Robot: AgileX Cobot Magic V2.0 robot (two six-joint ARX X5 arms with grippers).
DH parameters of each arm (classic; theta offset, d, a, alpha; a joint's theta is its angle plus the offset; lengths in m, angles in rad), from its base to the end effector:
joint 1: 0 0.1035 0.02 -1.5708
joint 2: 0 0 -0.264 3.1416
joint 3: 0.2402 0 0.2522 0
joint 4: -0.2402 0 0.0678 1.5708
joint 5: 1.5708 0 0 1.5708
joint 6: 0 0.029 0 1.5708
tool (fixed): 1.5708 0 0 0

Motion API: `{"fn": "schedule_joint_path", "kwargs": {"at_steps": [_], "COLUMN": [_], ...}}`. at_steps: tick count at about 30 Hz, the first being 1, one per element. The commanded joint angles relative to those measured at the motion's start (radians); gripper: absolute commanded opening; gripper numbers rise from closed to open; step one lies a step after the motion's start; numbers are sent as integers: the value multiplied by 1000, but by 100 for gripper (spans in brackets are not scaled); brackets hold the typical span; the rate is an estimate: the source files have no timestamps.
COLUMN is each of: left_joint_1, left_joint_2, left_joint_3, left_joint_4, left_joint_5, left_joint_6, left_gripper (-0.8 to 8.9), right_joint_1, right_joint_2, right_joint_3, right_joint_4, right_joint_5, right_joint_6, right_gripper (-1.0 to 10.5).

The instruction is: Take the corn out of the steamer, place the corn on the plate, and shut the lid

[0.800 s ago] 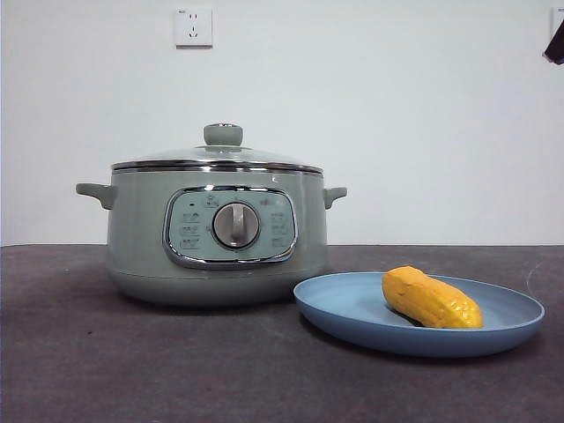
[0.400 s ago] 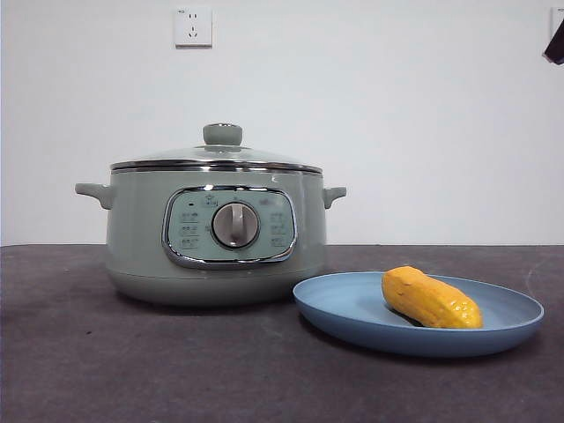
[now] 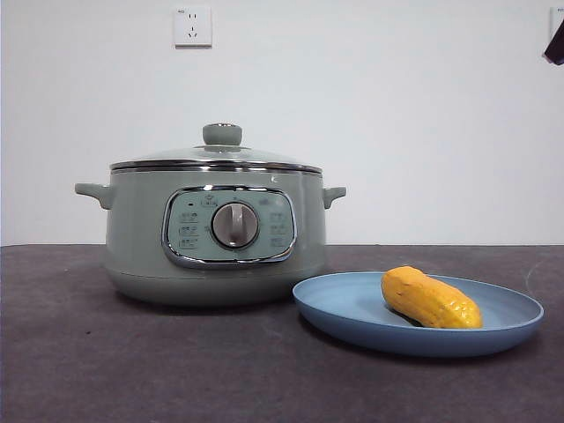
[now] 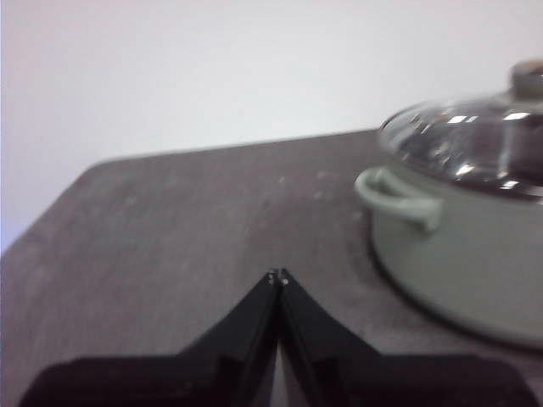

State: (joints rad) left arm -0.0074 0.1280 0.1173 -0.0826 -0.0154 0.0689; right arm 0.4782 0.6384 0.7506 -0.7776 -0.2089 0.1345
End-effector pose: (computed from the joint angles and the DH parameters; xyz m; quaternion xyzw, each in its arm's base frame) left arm 0.1001 -0.0003 0.1856 0.0349 0.0467 0.0024 0.9983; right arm 0.1041 0.0607 0.2885 0.0161 0.3443 0.2959 0.8909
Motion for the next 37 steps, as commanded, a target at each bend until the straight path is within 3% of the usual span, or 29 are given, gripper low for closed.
{"fn": "schedule_joint_path", "kwargs": {"at_steps": [1,12,34,37], "left_joint_1": [3,3,3,3], "left_joint_2": [-46,-126,-126,-126], "left_joint_3": [-55,-114,-114,-114], "left_joint_4": [6,-101,-98,-98], "left_joint_5": [-34,-32,-34,-34], "left_joint_6": [-69,-159,-159,-159], "left_gripper": [-4,-4,-4,-4], "right_joint_1": [2,2,3,-32], "right_joint_2": [-2,-2,-11,-68], "right_joint_3": [-9,-9,-9,-9], "right_joint_4": [5,5,5,6], "right_joint_5": [2,2,6,35], "right_joint_6": [-3,-3,-5,-71], "right_gripper": [1,1,1,1]}}
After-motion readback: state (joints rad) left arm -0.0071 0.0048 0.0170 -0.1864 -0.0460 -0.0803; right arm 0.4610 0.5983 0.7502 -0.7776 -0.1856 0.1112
